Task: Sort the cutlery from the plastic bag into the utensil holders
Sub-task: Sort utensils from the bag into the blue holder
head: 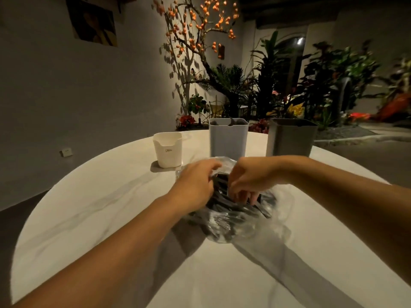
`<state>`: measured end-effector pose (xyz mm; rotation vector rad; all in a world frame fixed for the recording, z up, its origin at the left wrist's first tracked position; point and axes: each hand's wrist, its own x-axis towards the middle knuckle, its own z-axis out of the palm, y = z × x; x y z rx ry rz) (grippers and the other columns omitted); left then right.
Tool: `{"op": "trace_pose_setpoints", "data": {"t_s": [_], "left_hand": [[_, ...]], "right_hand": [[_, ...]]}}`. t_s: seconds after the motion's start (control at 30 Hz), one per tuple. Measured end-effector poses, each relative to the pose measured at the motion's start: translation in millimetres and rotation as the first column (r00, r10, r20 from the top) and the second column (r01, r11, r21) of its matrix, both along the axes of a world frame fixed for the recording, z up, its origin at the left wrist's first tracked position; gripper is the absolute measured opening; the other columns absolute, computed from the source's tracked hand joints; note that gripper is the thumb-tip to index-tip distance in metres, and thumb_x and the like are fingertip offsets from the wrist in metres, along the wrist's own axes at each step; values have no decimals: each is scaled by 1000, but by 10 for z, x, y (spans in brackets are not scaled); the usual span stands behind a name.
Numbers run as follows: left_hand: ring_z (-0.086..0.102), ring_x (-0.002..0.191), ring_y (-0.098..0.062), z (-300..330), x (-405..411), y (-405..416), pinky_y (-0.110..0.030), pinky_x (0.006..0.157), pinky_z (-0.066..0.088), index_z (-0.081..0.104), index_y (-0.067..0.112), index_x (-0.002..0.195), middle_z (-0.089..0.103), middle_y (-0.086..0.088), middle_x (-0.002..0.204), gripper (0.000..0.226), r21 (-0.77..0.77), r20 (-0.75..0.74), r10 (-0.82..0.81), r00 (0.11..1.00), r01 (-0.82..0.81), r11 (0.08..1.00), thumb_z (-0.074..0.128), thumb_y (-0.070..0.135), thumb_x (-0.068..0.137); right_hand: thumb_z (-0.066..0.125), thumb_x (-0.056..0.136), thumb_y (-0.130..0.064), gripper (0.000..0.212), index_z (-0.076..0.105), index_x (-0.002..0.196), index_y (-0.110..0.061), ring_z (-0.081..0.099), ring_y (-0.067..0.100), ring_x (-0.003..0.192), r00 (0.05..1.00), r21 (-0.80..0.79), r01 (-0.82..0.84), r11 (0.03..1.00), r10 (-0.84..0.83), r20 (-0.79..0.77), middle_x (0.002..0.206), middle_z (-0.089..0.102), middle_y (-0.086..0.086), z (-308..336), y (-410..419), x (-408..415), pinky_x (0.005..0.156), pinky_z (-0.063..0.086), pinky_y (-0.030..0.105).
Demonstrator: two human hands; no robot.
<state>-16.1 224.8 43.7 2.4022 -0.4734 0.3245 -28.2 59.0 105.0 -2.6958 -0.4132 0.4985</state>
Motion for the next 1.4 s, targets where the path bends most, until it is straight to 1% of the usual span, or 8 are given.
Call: {"op": "trace_pose_setpoints", "data": {"t_s": [0.1,0.23,0.43,0.53,0.7,0.9,1.17,1.4], "left_hand": [[50,129,-18,-99,56,-86,-41,113,42,53,30,141,55,3,142,65,-64,105,27,994,-21,998,47,-9,89],[55,121,-12,-173,78,-198,-30,107,46,57,28,130,61,4,132,57,-216,111,24,994,1,976,42,-9,90],[59,111,-10,-422,114,-46,-22,92,52,57,29,115,63,5,119,47,-259,179,95,979,-46,965,45,-9,92],[61,105,-12,-390,138,-55,-20,92,51,59,25,107,65,4,110,39,-324,191,149,970,-80,942,46,-9,93],[62,100,-12,-401,94,-30,-26,90,54,58,23,98,64,3,102,39,-320,206,141,968,-70,945,44,-12,90],[61,103,-12,-406,1,-34,-20,89,52,57,26,100,63,4,106,36,-268,201,123,972,-67,961,48,-8,92],[58,104,-10,-421,-34,-33,-27,93,53,54,29,102,61,8,108,36,-202,227,102,968,-56,978,47,-5,94],[58,102,-9,-444,-17,-31,-15,85,50,54,31,102,59,10,108,33,-152,236,94,967,-58,987,50,-1,96]], "right_hand": [[56,95,-51,33,69,96,-21,64,19,81,967,-338,-19,941,104,234,88,69,0,-375,-53,-13,67,49,28],[46,78,-85,58,60,95,-31,53,12,75,866,-295,133,946,34,500,82,59,-9,-716,114,-68,67,38,29],[55,95,-52,39,52,124,-26,49,17,86,727,-242,179,954,37,685,112,59,-2,-829,39,-92,69,40,31],[56,92,-57,48,51,129,-27,52,17,97,693,-267,121,956,111,712,119,59,-2,-836,-18,-148,74,44,29],[40,84,-82,52,55,97,-34,53,7,72,753,-169,195,966,-37,657,88,59,-11,-754,-61,-226,61,46,24],[63,83,-66,49,53,120,-36,57,12,89,844,-233,143,962,4,536,104,63,-8,-764,-137,-250,76,55,30],[65,87,-54,40,52,118,-32,50,12,81,795,-191,176,966,-25,607,96,59,-11,-784,-117,-236,54,29,18],[60,94,-45,26,63,116,-32,49,11,82,759,-213,120,970,48,649,101,64,-8,-802,-103,-271,56,31,16]]}}
